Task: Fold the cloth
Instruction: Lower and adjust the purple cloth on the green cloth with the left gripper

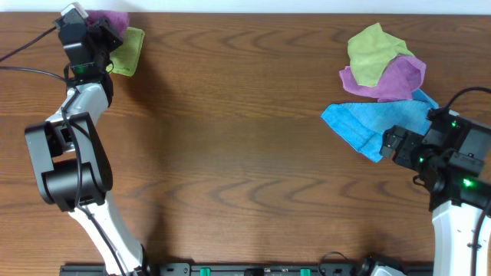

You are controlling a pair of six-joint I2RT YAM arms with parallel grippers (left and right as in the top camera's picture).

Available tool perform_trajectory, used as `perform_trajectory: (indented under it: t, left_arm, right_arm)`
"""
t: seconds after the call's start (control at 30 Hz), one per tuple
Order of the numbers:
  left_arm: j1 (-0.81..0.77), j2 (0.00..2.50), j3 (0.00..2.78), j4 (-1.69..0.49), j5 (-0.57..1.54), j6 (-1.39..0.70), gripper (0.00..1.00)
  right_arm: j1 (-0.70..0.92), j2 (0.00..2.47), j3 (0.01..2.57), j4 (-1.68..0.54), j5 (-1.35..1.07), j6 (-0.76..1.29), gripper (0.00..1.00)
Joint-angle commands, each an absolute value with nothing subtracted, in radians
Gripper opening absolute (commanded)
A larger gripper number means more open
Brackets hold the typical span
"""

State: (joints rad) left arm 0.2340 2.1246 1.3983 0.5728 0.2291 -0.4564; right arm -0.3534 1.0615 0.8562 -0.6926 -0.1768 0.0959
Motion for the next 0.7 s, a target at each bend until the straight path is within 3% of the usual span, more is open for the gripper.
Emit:
perform_trajectory:
  t: [0.0,0.67]
  left_arm:
    - [0.237,2.139,1.444,0.581,0.232,-0.383,0.06]
    - [0.235,2.199,1.444,0.392,0.329,-0.416,0.06]
  right_arm:
    - [-0.36,1.054,0.858,-0.694,-0.184,0.108,0.99]
    - [-0.36,1.054,0.858,-0.694,-0.184,0.108,0.99]
